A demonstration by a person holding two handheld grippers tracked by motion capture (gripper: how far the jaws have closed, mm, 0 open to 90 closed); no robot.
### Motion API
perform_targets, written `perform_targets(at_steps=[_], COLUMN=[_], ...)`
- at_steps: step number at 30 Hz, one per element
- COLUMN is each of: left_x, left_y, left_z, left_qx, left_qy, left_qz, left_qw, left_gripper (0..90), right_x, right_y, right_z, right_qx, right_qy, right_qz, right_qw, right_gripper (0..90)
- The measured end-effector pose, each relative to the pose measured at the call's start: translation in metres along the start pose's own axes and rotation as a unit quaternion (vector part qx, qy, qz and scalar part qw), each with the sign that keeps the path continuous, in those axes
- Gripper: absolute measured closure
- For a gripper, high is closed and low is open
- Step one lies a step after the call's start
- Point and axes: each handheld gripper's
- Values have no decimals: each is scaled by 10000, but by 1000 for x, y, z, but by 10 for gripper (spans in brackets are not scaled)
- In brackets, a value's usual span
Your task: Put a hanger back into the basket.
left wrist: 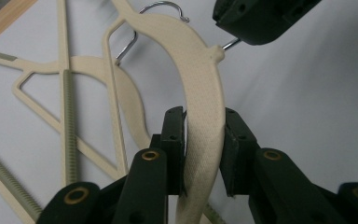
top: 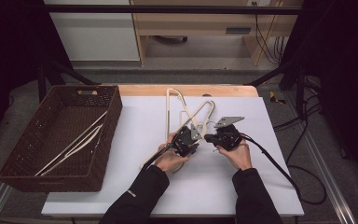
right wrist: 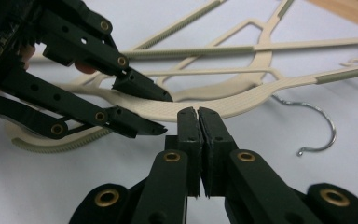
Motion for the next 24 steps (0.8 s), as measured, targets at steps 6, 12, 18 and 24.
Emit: perform_targets(at_steps=[6,12,18,24], left_x=[-5,-14,-30,-50], left_y=[0,-3,-11,-24], left_z=[12,36,61,80], left_qx=[80,286,481,713], left_qy=[14,153,420,534], left_qz=[103,277,610,1027], left_qw=[9999,9991,9961,9907], left_gripper=[757,779,816,859], right_x=[1,5,12,17], right_y=[7,6,-10,-24], right_z=[25,66,84,91], right_qx=[694,1474,1756,1885], right_qy=[-1,-304,-458,-441], right_qz=[-64,-351,-757,-1081], right_qw=[9976,9880,9805,9751], right_gripper=[734,593,412,285])
Point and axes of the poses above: each handheld gripper's, and its own axes: z roughly backward along the jaws, y roughly out of its top, x roughly to its right, and after that the axes turned 2 degrees about -z, right-handed
